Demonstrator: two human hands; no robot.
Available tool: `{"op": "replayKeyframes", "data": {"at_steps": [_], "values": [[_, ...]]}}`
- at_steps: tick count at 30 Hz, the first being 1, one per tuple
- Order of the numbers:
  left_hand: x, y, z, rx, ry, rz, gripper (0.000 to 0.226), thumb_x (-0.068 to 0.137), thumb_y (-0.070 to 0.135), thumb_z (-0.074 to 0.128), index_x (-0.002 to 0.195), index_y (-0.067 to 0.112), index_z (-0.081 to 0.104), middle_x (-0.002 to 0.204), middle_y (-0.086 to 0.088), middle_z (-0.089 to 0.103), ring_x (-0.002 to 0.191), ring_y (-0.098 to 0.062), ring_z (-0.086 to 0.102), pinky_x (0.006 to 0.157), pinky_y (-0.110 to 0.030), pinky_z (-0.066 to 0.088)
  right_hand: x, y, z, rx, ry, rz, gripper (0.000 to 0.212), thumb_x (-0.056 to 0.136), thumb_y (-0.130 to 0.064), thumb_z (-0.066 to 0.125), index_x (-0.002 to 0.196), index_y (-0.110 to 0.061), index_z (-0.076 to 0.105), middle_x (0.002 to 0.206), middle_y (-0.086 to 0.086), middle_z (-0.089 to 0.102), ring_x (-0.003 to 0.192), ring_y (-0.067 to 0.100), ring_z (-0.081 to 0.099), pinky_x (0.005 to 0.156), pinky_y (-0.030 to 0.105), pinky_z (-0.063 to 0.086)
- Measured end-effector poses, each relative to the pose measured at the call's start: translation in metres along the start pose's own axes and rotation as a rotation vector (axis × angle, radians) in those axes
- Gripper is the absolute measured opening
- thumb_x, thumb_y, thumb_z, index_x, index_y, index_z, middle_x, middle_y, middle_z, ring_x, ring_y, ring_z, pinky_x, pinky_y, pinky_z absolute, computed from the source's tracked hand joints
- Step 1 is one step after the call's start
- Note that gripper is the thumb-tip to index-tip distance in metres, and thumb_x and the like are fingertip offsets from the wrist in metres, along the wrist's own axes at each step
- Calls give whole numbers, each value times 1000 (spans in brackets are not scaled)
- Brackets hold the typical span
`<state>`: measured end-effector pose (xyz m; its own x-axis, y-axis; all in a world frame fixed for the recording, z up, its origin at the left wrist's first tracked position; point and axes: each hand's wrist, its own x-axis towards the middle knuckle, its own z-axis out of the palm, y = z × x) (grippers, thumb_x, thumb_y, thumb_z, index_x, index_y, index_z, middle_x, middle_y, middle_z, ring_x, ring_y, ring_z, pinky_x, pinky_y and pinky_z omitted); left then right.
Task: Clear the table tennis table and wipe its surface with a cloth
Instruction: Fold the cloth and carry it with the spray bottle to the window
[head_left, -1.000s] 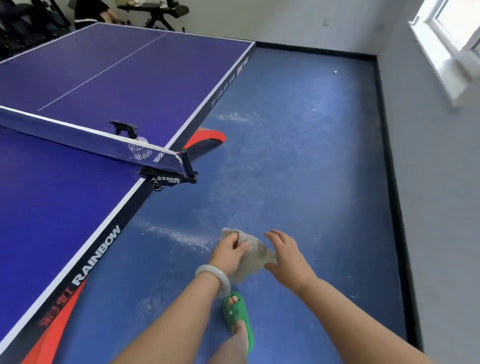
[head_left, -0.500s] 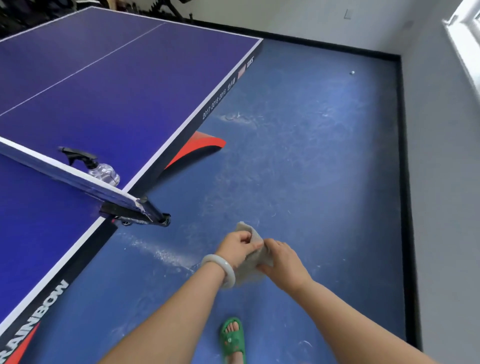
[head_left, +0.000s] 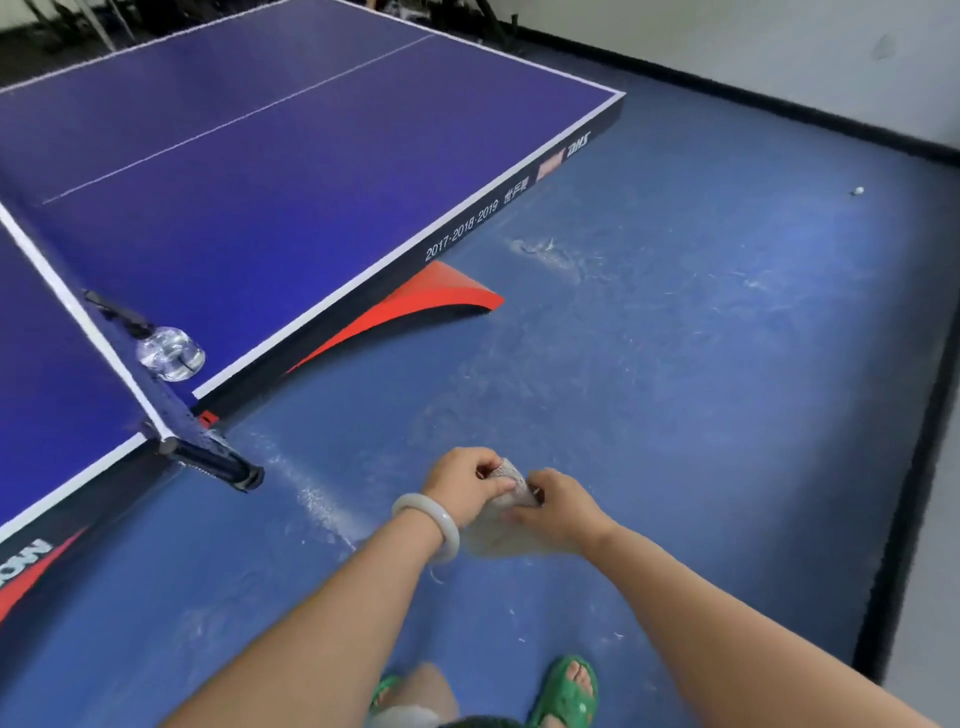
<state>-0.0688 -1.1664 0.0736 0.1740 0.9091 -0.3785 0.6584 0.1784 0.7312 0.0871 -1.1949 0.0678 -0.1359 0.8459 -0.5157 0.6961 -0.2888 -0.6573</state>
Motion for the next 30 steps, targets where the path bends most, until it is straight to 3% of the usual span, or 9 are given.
{"op": "replayKeyframes", "data": {"at_steps": [2,5,7,8,12,17,21,25,30], "values": [[9,6,3,-74,30,-42,10,87,22,73,87,15,67,73,8,58,72,-11,52,69,-26,42,16,-1,-16,60,-44,-9,29,86,-31,69,84,-7,55,77,-3,54,67,12,49,59,21,41],[19,6,-3,-208,163,-98,7,88,20,71,85,17,66,82,3,67,79,-15,61,79,-28,49,42,-9,-27,-54,-129,-49,27,96,-29,58,71,-19,52,70,-8,54,67,12,51,53,11,36],[25,-5,-14,-264,294,-171,7,90,16,69,84,15,65,83,1,67,80,-16,61,76,-21,48,62,-17,-30,-88,-135,-70,31,98,-29,54,69,-21,49,70,-8,53,70,16,50,52,12,34],[28,-12,-21,-273,345,-226,8,91,14,67,83,16,65,80,2,65,77,-15,59,73,-17,47,72,-22,-31,-76,-138,-75,28,98,-28,55,71,-19,52,71,-6,54,70,16,51,54,13,35],[45,-49,-52,-314,431,-383,17,92,13,64,78,21,60,72,4,58,74,-19,55,71,-28,46,111,-49,-33,-74,-164,-87,26,97,-30,57,76,-14,55,77,-1,58,74,19,54,63,29,41],[79,-81,-93,-352,485,-459,15,93,15,61,80,23,60,78,5,60,77,-18,57,68,-26,42,168,-97,-30,-125,-187,-101,25,93,-31,60,84,-8,63,83,7,66,79,25,60,71,33,48],[105,-102,-129,-352,523,-509,9,95,17,58,89,21,64,89,7,65,85,-16,60,62,-16,40,214,-147,-26,-170,-249,-130,31,87,-30,68,63,-19,51,67,-3,54,62,16,50,56,26,40],[121,-120,-162,-395,624,-578,17,95,13,56,81,22,61,88,-3,67,79,-20,61,57,-17,41,256,-191,-14,-176,-300,-160,25,86,-30,66,72,-15,52,73,-3,56,64,15,51,57,25,41],[136,-135,-193,-472,787,-704,13,96,12,53,91,17,64,90,-5,67,76,-25,57,65,-33,51,308,-238,-1,-244,-432,-268,18,96,-32,57,82,-26,48,81,-12,53,71,3,51,58,18,36]]}}
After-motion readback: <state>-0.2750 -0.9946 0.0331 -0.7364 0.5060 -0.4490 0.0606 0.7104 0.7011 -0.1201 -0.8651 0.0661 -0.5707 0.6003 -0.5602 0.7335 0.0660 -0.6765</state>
